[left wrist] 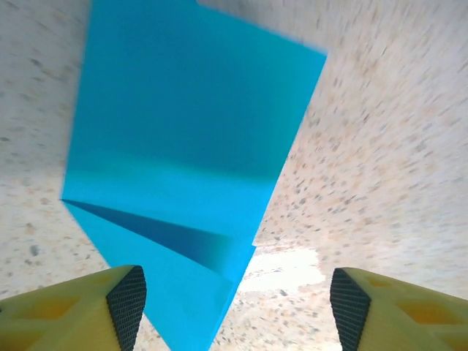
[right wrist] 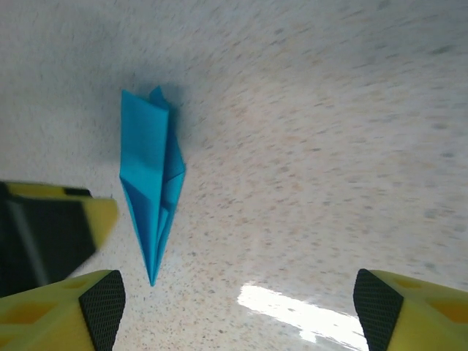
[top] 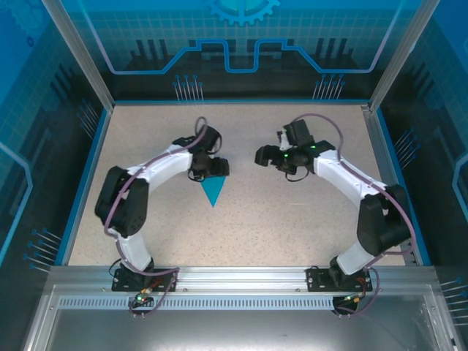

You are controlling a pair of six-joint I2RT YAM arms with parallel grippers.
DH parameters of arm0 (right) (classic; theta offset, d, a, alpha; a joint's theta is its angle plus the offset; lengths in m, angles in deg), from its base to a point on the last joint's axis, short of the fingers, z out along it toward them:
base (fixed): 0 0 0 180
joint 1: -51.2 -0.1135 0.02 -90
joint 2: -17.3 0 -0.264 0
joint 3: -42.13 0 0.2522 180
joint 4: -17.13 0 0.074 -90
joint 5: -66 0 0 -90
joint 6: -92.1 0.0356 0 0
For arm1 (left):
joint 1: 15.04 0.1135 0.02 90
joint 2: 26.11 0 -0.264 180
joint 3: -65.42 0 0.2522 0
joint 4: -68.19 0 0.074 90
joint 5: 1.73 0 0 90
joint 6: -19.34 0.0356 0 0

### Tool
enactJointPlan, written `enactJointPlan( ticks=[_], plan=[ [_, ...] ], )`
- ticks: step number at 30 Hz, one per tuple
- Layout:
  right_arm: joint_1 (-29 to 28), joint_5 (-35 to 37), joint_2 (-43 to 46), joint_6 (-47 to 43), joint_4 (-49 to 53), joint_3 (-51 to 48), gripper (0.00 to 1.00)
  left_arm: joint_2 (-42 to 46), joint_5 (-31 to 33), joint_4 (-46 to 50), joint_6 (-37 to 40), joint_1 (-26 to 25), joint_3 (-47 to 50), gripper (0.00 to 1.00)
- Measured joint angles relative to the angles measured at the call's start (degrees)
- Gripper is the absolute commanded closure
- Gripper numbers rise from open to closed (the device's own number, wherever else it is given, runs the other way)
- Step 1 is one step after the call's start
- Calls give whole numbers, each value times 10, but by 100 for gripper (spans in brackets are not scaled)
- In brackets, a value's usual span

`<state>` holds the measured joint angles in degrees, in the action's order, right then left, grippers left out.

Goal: Fold a paper plane with a square sheet of paper (pick it up from the middle)
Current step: Turn over the paper at the center of the table, then move the paper to the center of the table.

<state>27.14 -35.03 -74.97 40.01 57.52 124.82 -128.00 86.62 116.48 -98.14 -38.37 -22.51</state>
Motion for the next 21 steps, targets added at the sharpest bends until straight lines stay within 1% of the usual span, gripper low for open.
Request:
enactJointPlan(
  ticks=[3, 5, 7, 11, 15, 21],
  plan=[
    [-62, 12, -49, 6, -1, 33, 23, 48, -32, -29, -19, 49, 33, 22],
    [-103, 15, -88, 15, -4, 59, 29, 73, -44, -43, -33, 84, 63, 19],
    [-138, 16, -128, 22, -6, 90, 35, 89, -50, -53, -46, 114, 91, 15],
    [-195, 13, -208, 33, -5, 164, 44, 115, -55, -71, -75, 172, 151, 7],
    [-236, 11, -267, 43, 2, 226, 46, 147, -57, -80, -96, 213, 197, 4],
    [-263, 17, -334, 47, 35, 300, 46, 170, -58, -85, -101, 230, 209, 3]
  ],
)
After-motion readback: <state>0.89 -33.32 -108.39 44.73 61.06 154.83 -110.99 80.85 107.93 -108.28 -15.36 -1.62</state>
